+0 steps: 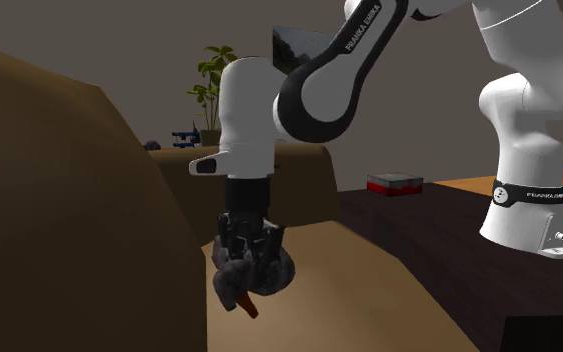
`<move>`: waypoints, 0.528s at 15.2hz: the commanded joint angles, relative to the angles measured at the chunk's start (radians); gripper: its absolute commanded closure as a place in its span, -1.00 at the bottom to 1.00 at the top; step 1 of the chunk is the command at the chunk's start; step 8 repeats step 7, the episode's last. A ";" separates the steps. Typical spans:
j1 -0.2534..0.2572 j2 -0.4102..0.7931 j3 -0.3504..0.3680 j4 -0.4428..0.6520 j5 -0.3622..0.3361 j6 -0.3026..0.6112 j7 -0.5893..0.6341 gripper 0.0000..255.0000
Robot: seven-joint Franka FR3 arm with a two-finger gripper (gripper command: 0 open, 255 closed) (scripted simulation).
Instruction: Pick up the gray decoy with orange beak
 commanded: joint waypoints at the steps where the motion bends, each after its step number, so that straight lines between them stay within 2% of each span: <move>1: 0.001 -0.022 0.000 -0.004 -0.001 -0.016 0.003 1.00; 8: 0.000 -0.064 -0.001 -0.008 -0.002 -0.053 0.007 1.00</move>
